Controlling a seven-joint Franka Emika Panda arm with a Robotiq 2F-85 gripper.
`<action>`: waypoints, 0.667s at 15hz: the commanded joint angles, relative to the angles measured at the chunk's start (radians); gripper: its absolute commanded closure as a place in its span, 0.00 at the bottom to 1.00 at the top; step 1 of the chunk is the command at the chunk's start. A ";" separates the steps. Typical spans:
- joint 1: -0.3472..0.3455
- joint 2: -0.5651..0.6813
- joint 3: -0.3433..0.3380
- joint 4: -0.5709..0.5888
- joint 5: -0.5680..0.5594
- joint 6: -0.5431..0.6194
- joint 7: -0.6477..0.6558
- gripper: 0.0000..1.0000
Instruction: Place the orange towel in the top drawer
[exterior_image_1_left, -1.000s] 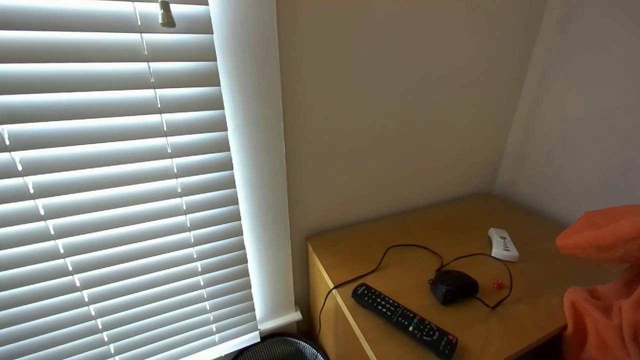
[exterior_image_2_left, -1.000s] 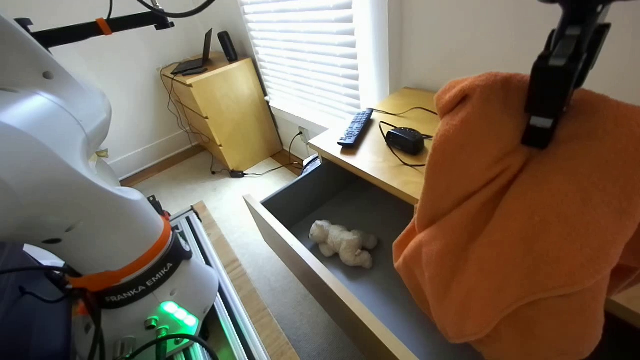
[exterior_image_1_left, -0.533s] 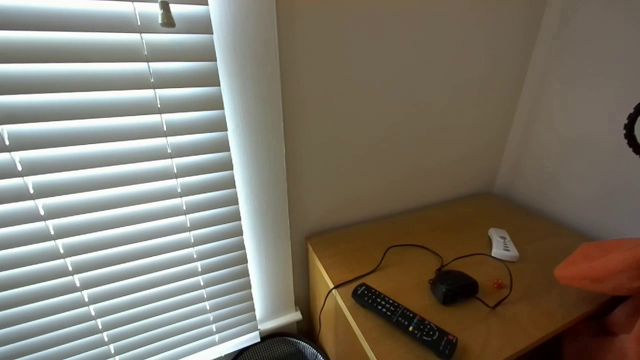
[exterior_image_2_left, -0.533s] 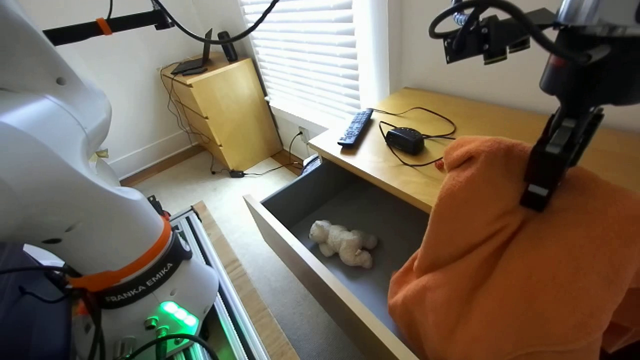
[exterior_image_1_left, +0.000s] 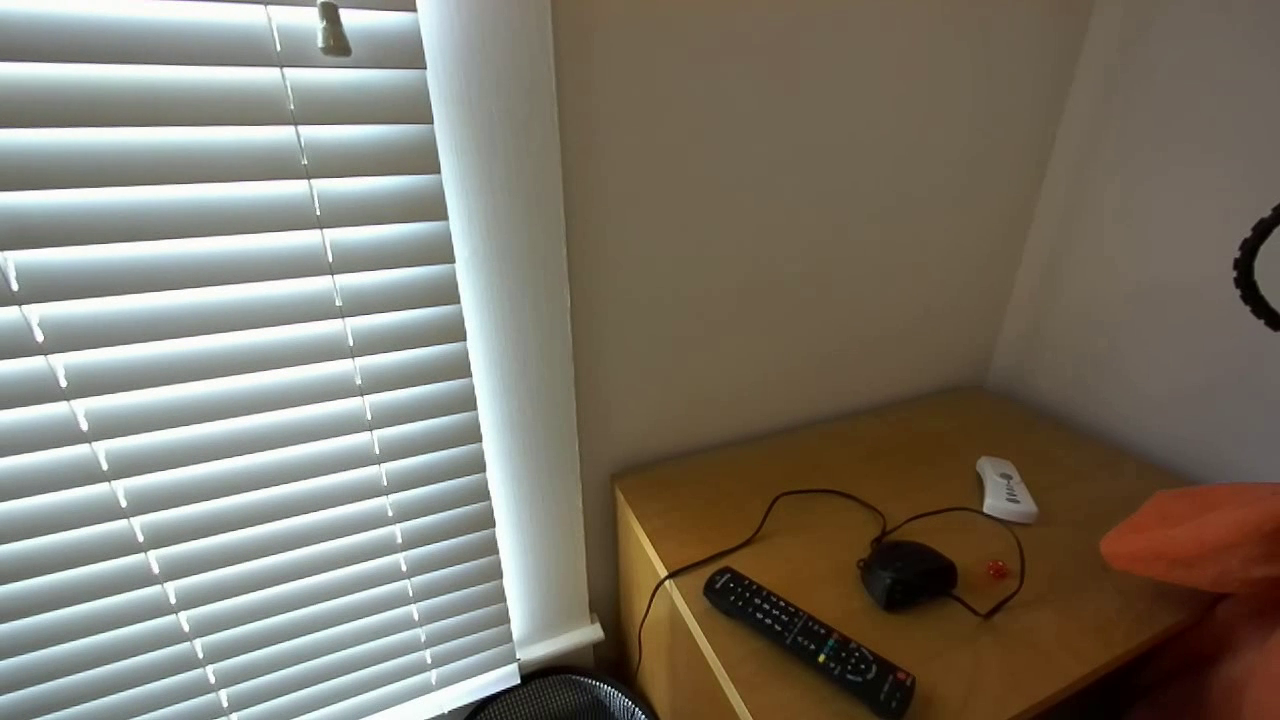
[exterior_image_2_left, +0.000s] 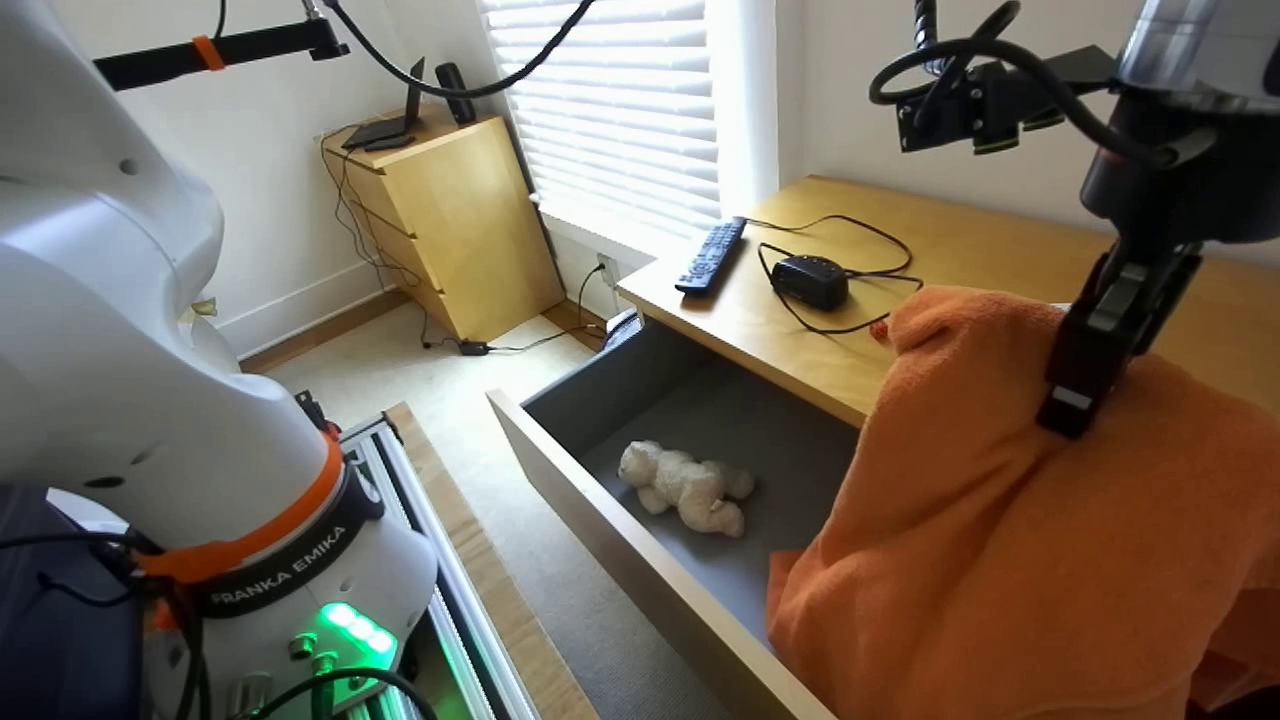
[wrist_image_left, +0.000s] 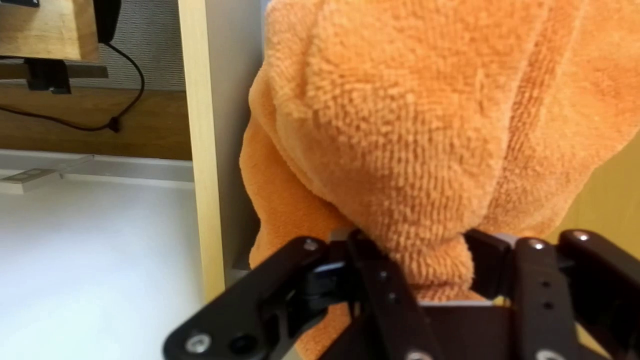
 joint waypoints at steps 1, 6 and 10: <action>0.020 0.008 -0.015 -0.044 -0.039 0.031 -0.004 0.94; 0.021 0.042 -0.038 -0.180 -0.123 0.131 -0.009 0.94; 0.003 0.084 -0.061 -0.277 -0.104 0.300 -0.089 0.94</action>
